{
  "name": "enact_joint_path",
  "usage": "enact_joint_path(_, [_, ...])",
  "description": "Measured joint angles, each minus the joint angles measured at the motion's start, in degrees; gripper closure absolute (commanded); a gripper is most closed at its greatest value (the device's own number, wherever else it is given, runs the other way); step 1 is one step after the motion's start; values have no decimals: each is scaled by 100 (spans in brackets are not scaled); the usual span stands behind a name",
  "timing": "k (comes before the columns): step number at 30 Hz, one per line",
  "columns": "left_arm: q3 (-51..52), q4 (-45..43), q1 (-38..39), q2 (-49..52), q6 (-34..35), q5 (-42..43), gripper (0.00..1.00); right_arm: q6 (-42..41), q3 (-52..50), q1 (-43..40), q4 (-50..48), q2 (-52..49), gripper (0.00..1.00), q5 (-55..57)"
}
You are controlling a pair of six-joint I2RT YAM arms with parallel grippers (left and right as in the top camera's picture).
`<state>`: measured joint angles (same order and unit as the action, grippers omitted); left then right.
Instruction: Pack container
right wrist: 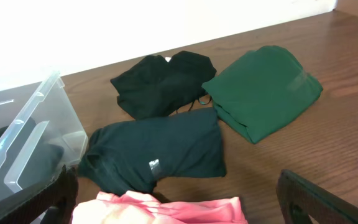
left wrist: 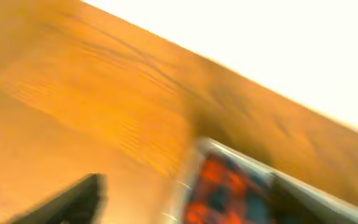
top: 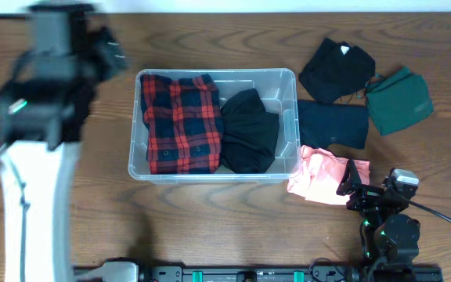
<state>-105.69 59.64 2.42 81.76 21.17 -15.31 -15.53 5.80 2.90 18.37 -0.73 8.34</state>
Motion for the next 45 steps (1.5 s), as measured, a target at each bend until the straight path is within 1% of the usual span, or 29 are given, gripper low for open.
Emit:
enact_joint_path(3, [-9,9,-684,-256,-7,-387,2,0,0,0,2,0,1,-2])
enact_joint_path(7, [11,13,-1388,-157,-4,-614,2,0,0,0,0,0,1,0])
enact_joint_path(9, [46,15,-1646,-42,-2,-664,2,0,0,0,0,0,1,0])
enact_joint_path(12, [55,-28,-1805,83,-2,-715,2,0,0,0,0,0,1,0])
enact_joint_path(18, [68,-20,-1849,238,-2,-737,2,0,0,0,2,0,1,0])
enact_joint_path(31, [68,-22,-1849,245,-2,-739,2,-28,0,0,0,0,1,-24])
enact_joint_path(34, [68,-20,-1849,245,-2,-737,2,-269,-7,0,-232,-2,1,-223])
enact_joint_path(39, [68,-20,-1849,245,-2,-737,2,-881,-20,0,-1410,0,1,-678])
enact_joint_path(41, [68,-20,-1849,245,-2,-739,2,-1019,9,0,-1473,-4,1,-879])
enact_joint_path(45, [68,-17,-1849,245,-2,-739,2,-1134,313,0,-1143,-319,1,-1088])
